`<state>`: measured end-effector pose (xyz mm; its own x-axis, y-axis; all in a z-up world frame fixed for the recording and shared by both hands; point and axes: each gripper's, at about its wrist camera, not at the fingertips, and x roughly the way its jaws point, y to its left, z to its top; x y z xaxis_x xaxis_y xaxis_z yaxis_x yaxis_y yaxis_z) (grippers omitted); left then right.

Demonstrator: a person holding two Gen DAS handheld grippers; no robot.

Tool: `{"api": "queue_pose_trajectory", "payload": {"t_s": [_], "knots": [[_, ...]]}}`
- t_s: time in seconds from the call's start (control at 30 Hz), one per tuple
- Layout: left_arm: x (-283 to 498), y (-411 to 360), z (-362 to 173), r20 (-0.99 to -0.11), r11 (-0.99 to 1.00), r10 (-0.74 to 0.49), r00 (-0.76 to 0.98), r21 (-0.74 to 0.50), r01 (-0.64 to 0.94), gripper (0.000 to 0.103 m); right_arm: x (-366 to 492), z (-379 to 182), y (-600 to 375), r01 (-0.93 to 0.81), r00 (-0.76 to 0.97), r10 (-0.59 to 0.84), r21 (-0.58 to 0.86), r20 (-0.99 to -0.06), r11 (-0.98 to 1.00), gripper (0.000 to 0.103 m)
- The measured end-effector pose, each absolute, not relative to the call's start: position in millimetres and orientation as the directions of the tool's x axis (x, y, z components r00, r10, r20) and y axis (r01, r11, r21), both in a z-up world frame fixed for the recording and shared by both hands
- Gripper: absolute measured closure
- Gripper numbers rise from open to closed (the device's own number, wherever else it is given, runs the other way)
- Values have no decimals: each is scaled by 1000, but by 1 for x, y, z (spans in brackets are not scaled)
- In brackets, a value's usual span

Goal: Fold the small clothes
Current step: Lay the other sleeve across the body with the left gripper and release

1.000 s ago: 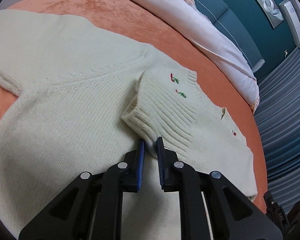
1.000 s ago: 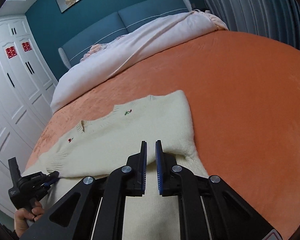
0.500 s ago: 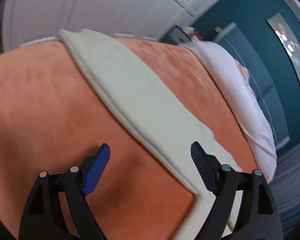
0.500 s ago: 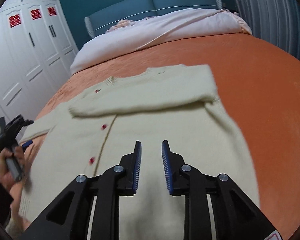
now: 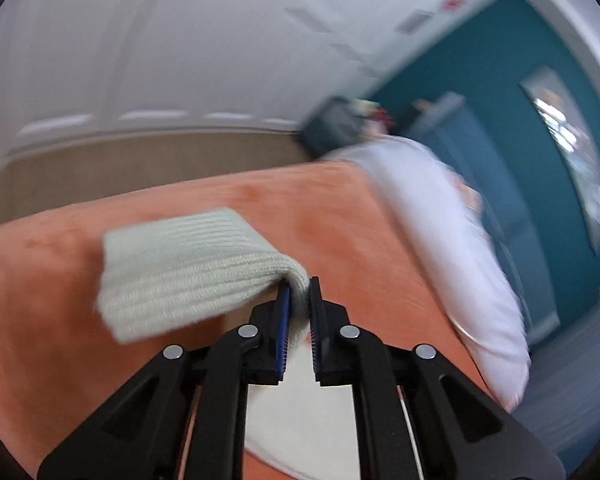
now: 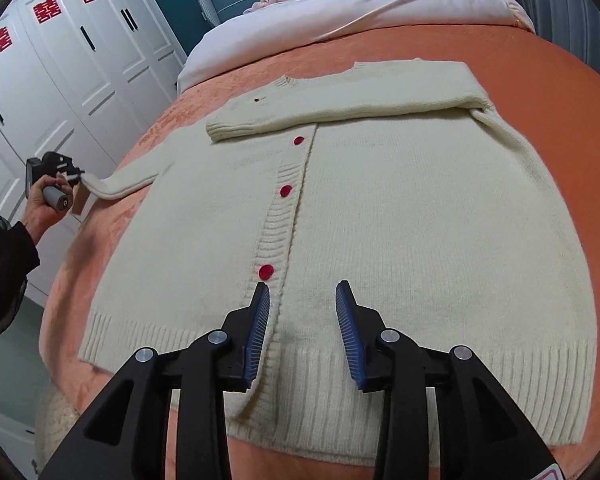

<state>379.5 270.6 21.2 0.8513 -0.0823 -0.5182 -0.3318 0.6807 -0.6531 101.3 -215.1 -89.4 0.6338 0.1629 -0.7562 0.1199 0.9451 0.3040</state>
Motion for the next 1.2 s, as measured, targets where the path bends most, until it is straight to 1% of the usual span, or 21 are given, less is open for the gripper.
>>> {"api": "queue_pose_trajectory", "payload": {"t_s": [0.07, 0.13, 0.2, 0.27, 0.33, 0.4, 0.47, 0.5, 0.57, 0.67, 0.73, 0.8, 0.9, 0.97, 1.0, 1.07, 1.1, 1.13, 1.17, 1.2], "knots": [[375, 205, 61, -439, 741, -199, 876, -652, -159, 95, 102, -86, -224, 137, 649, 164, 326, -743, 935, 66], [367, 130, 84, -391, 757, -347, 852, -653, 9, 95, 100, -86, -231, 160, 657, 158, 340, -738, 927, 66], [359, 60, 83, -402, 748, -470, 786, -653, 113, 93, 97, -87, -242, 186, 663, 153, 360, -733, 914, 66], [350, -9, 53, -461, 747, -544, 701, -647, 154, 88, 94, -88, -252, 206, 668, 150, 376, -728, 903, 63], [337, -58, 6, -561, 769, -553, 616, -628, 120, 58, 92, -90, -262, 223, 671, 135, 372, -729, 901, 60], [324, -80, -42, -633, 773, -554, 541, -632, 52, 56, 92, -91, -272, 235, 666, 122, 363, -736, 902, 60], [307, -75, -74, -652, 748, -555, 516, -662, -32, 56, 92, -87, -284, 241, 672, 121, 370, -730, 897, 59], [302, -65, -85, -657, 736, -547, 519, -673, -75, 56, 92, -85, -289, 237, 682, 118, 370, -722, 898, 56], [297, -44, -94, -661, 723, -513, 547, -676, -140, 56, 97, -79, -298, 233, 697, 93, 347, -711, 908, 52], [311, -6, -91, -662, 704, -443, 605, -675, -223, 48, 122, -74, -307, 207, 708, 101, 342, -699, 917, 51], [318, 19, -90, -644, 658, -416, 642, -701, -277, 44, 152, -70, -314, 185, 718, 120, 355, -685, 916, 49], [325, 38, -95, -642, 616, -392, 659, -715, -330, 44, 184, -67, -319, 187, 732, 113, 358, -672, 915, 47], [338, 52, -107, -644, 555, -391, 657, -735, -390, 44, 241, -67, -325, 188, 744, 108, 362, -659, 913, 47], [345, 58, -116, -647, 512, -406, 645, -746, -426, 46, 278, -72, -329, 217, 733, 91, 358, -674, 908, 47], [337, 75, -119, -644, 492, -415, 643, -753, -437, 48, 297, -78, -331, 225, 718, 98, 363, -689, 904, 47], [334, 80, -125, -644, 480, -414, 644, -755, -446, 52, 323, -90, -333, 263, 691, 84, 358, -718, 896, 47], [334, 85, -125, -648, 487, -407, 644, -750, -447, 56, 334, -97, -332, 273, 680, 89, 364, -728, 891, 47], [334, 84, -125, -646, 490, -404, 647, -751, -443, 63, 341, -104, -330, 289, 669, 98, 379, -737, 879, 47], [332, 88, -125, -637, 491, -410, 653, -758, -430, 73, 346, -110, -327, 295, 664, 116, 402, -739, 867, 49], [332, 88, -125, -639, 498, -408, 652, -755, -427, 85, 351, -114, -323, 292, 665, 139, 426, -734, 856, 65]]}}
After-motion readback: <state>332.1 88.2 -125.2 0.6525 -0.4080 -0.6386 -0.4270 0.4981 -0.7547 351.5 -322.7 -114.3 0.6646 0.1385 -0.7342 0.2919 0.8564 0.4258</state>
